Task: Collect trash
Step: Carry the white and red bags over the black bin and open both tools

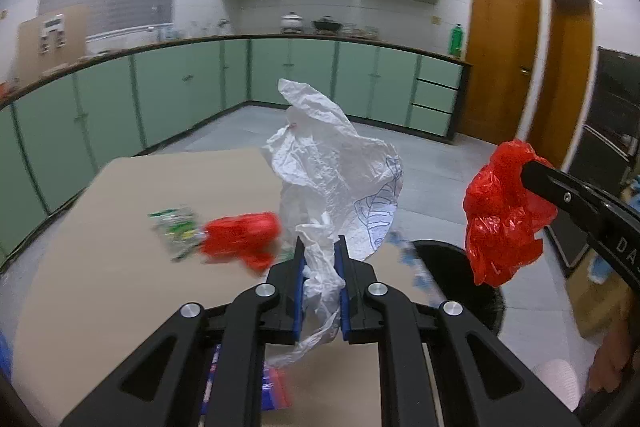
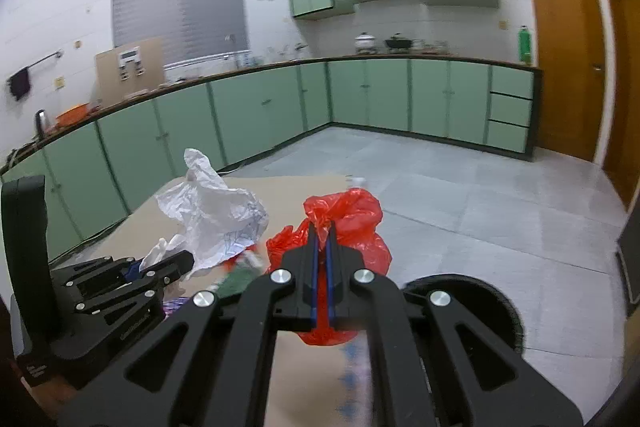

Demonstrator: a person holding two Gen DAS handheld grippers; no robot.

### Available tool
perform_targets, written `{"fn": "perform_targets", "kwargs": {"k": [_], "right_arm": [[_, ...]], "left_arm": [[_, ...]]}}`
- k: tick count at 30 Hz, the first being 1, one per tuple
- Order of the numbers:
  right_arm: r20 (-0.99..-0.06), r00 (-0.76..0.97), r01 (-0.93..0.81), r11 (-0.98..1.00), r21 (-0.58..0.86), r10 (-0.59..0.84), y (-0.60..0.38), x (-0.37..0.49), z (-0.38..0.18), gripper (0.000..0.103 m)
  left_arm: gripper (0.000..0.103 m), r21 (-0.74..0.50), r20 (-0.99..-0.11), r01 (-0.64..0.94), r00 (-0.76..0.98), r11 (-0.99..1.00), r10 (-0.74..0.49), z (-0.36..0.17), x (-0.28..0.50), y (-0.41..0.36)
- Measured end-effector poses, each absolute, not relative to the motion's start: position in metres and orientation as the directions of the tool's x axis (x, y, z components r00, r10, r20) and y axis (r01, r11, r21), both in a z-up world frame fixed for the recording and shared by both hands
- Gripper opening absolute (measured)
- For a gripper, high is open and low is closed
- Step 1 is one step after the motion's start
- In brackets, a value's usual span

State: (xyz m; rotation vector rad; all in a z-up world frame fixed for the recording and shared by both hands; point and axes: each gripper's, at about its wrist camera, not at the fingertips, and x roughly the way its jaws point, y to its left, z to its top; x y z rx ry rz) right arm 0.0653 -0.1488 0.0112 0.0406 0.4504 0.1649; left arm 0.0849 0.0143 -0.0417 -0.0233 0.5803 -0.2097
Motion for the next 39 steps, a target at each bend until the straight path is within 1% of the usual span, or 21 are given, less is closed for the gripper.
{"fn": "perform_targets", "kwargs": {"k": [5,12,19,28,29,32,33,35,36,39], "right_arm": [[-0.43,0.898,-0.062,0.995,0.081,0.091,-0.197,0.066,0.005,0.002],[-0.474,0.88,0.043,0.997,0.071,-0.004,-0.253,0.079,-0.025,0.002],[-0.537,0.841,0.122,0.989,0.077,-0.062,-0.297,0.104,-0.071,0.002],[-0.609,0.791,0.162,0.982,0.1,-0.068,-0.331,0.138,-0.123,0.003],[-0.613,0.787,0.164,0.981,0.104,-0.067,-0.333,0.141,-0.126,0.006],[-0.621,0.78,0.184,0.977,0.109,-0.078,-0.339,0.147,-0.131,0.006],[-0.617,0.783,0.188,0.976,0.11,-0.081,-0.34,0.147,-0.131,0.009],[-0.612,0.786,0.198,0.973,0.117,-0.086,-0.343,0.148,-0.131,0.015],[-0.611,0.787,0.202,0.972,0.12,-0.088,-0.344,0.149,-0.132,0.022],[-0.608,0.788,0.21,0.97,0.12,-0.095,-0.345,0.146,-0.131,0.027]], "left_arm": [[0.013,-0.106,-0.55,0.286,0.781,0.952,-0.296,-0.046,0.096,-0.032],[0.013,-0.093,-0.567,0.382,0.739,0.92,-0.364,-0.058,0.12,-0.098],[0.014,-0.083,-0.618,0.435,0.683,0.897,-0.389,-0.082,0.151,-0.149],[0.015,-0.056,-0.7,0.468,0.611,0.882,-0.369,-0.124,0.182,-0.196],[0.016,-0.056,-0.709,0.473,0.601,0.879,-0.369,-0.128,0.185,-0.2],[0.02,-0.053,-0.72,0.479,0.589,0.876,-0.366,-0.133,0.192,-0.205],[0.021,-0.053,-0.72,0.479,0.59,0.876,-0.366,-0.134,0.193,-0.206],[0.03,-0.054,-0.72,0.482,0.588,0.875,-0.368,-0.136,0.193,-0.21],[0.032,-0.055,-0.719,0.481,0.589,0.875,-0.369,-0.136,0.194,-0.21],[0.033,-0.062,-0.719,0.478,0.587,0.876,-0.372,-0.136,0.194,-0.209]]}}
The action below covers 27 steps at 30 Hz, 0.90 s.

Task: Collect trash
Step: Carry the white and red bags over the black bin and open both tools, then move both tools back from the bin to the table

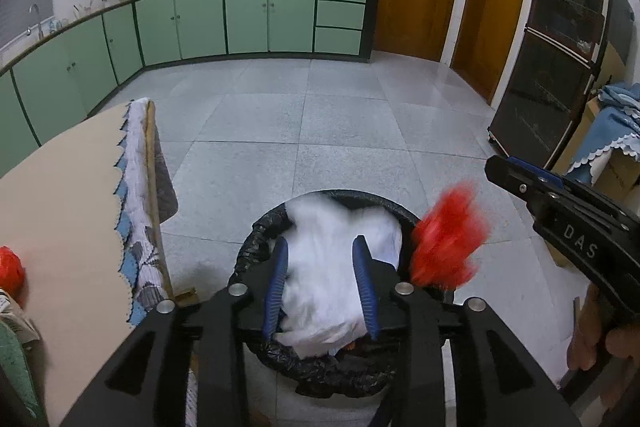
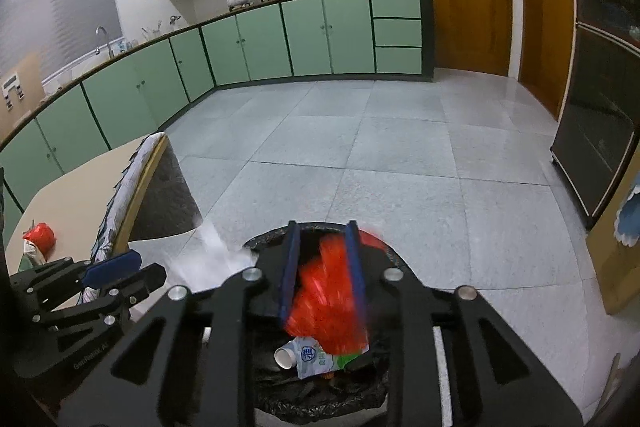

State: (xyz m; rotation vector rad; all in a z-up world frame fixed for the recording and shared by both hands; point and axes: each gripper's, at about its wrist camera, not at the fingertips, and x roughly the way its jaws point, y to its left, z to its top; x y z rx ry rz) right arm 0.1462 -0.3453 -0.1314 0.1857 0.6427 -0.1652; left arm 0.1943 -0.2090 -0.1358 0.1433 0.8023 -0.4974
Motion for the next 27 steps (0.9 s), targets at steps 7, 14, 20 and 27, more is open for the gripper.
{"fn": "perform_targets", "kwargs": {"k": [7,14,20,27], "right_arm": [[-0.581,0.807,0.221,0.967,0.13,-0.107,-0.341,0.136,-0.114,0.054],[-0.506,0.85,0.241,0.963,0.122,-0.148,-0.318,0.113,-0.082,0.092],[-0.461,0.88,0.201,0.969,0.145,-0.113,-0.281,0.098,-0.06,0.096],[-0.436,0.899,0.113,0.98,0.165,-0.03,-0.223,0.086,-0.048,0.096]], "left_arm": [[0.042,-0.059,-0.687,0.449,0.63,0.892,-0.362,-0.119,0.186,-0.188],[0.068,-0.06,-0.609,0.37,0.722,0.927,-0.327,-0.086,0.166,-0.135],[0.076,-0.049,-0.561,0.261,0.792,0.964,-0.243,-0.062,0.14,-0.07],[0.076,-0.025,-0.565,0.118,0.817,0.993,-0.111,-0.061,0.108,0.006]]}}
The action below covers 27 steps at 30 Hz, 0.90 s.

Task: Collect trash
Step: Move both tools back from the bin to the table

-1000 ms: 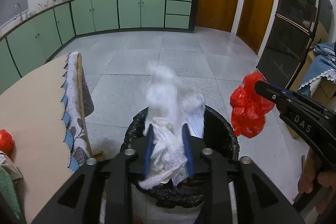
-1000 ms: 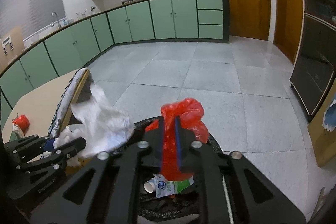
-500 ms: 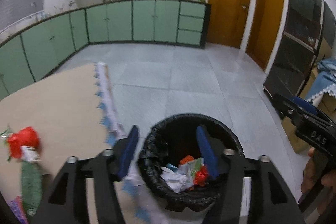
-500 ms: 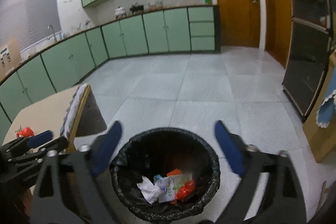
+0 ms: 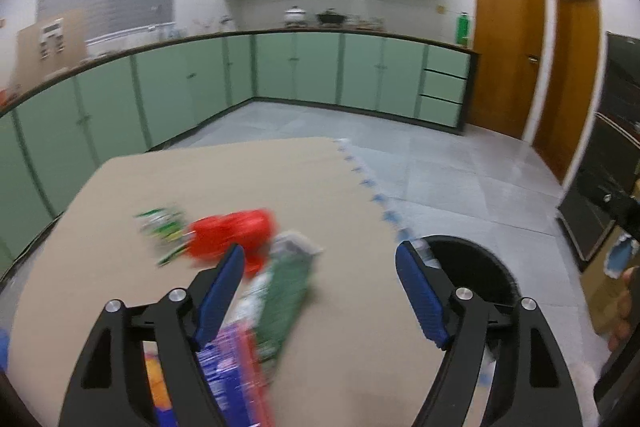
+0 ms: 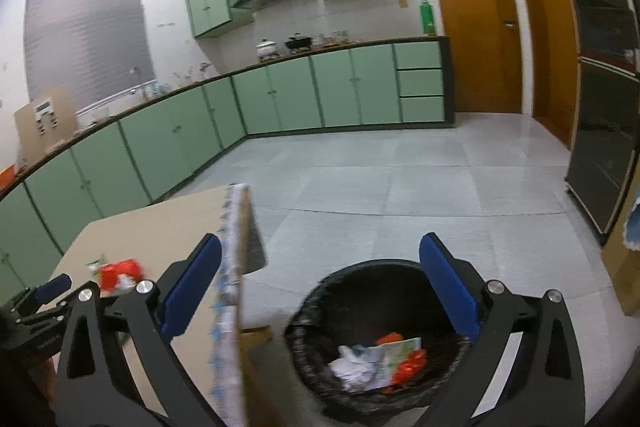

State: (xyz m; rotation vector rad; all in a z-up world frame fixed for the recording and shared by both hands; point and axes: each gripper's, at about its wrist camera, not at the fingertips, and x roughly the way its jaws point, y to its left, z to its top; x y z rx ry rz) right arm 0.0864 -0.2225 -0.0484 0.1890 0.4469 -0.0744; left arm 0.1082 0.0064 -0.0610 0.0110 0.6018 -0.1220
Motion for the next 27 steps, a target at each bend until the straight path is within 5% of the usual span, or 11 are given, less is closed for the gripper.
{"fn": "perform_targets", "kwargs": {"k": [27], "right_arm": [[-0.513,0.852,-0.057,0.992,0.115,0.108,-0.1,0.086,-0.082,0.096]], "left_arm": [[0.076,0.022,-0.657,0.006,0.753,1.0,0.01,-0.13,0.061,0.051]]}}
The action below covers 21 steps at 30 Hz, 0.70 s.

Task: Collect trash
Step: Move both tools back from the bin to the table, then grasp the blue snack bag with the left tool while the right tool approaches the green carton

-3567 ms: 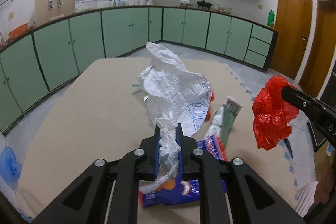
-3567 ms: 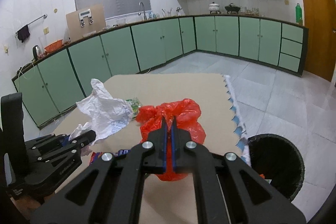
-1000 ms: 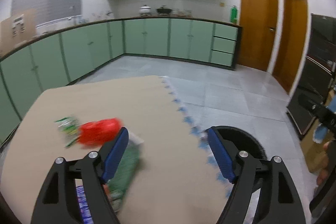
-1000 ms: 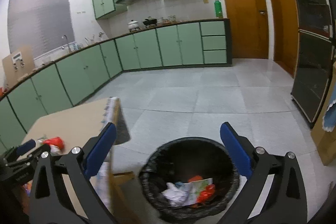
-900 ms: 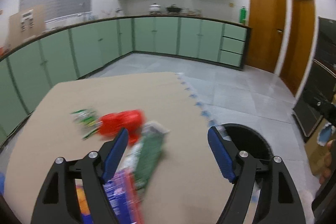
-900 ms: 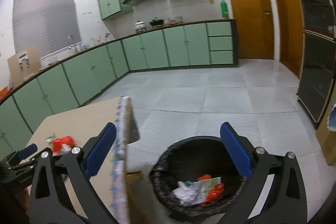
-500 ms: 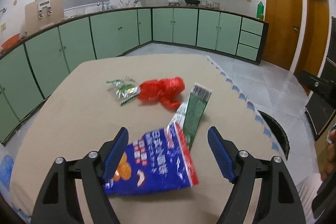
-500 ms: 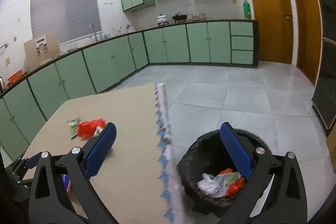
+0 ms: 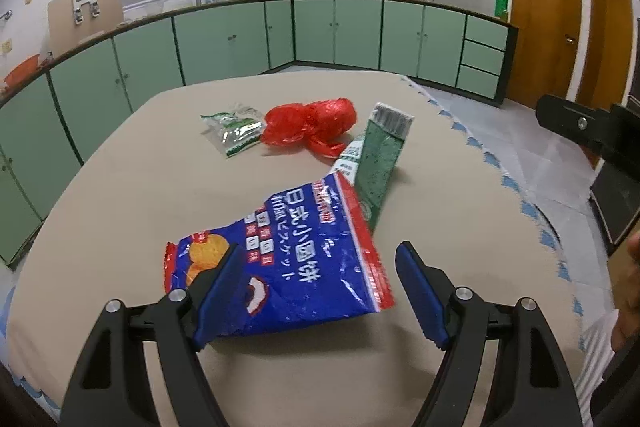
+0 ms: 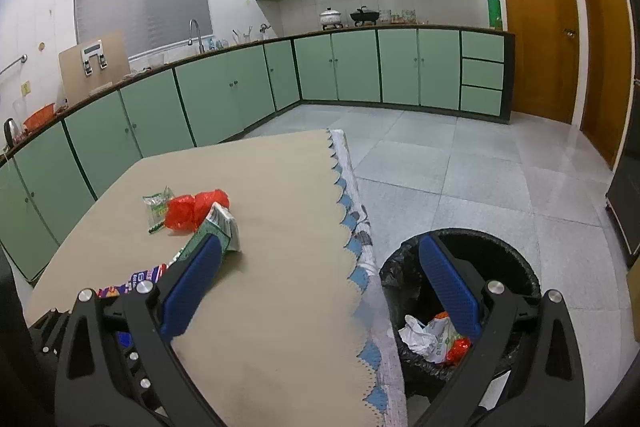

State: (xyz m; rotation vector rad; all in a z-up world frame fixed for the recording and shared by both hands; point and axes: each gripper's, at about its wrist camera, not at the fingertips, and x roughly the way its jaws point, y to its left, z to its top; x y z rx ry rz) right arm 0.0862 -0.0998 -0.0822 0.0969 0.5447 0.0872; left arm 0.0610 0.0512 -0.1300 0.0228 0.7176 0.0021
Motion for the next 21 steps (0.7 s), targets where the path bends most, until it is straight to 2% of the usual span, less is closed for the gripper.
{"fn": "perform_targets", "kwargs": {"k": [7,13,18,21], "right_arm": [[-0.535,0.835,-0.091,0.991,0.103,0.132,-0.083,0.096,-0.095,0.096],[-0.548,0.819,-0.141,0.986,0.094,0.169,-0.061,0.103,-0.099,0.096],[-0.558,0.808,-0.171,0.981,0.087,0.19,-0.046,0.109,-0.099,0.096],[-0.562,0.802,-0.183,0.978,0.096,0.205,-0.04,0.11,-0.099,0.096]], "left_arm": [[0.066,0.037,-0.657,-0.019,0.753,0.999,0.039,-0.136,0.064,0.061],[0.046,0.04,-0.644,-0.025,0.763,0.999,0.044,-0.134,0.061,0.069],[0.042,0.003,-0.631,-0.036,0.775,0.999,0.029,-0.126,0.058,0.085],[0.032,-0.004,-0.625,-0.035,0.78,0.999,0.025,-0.124,0.055,0.093]]}}
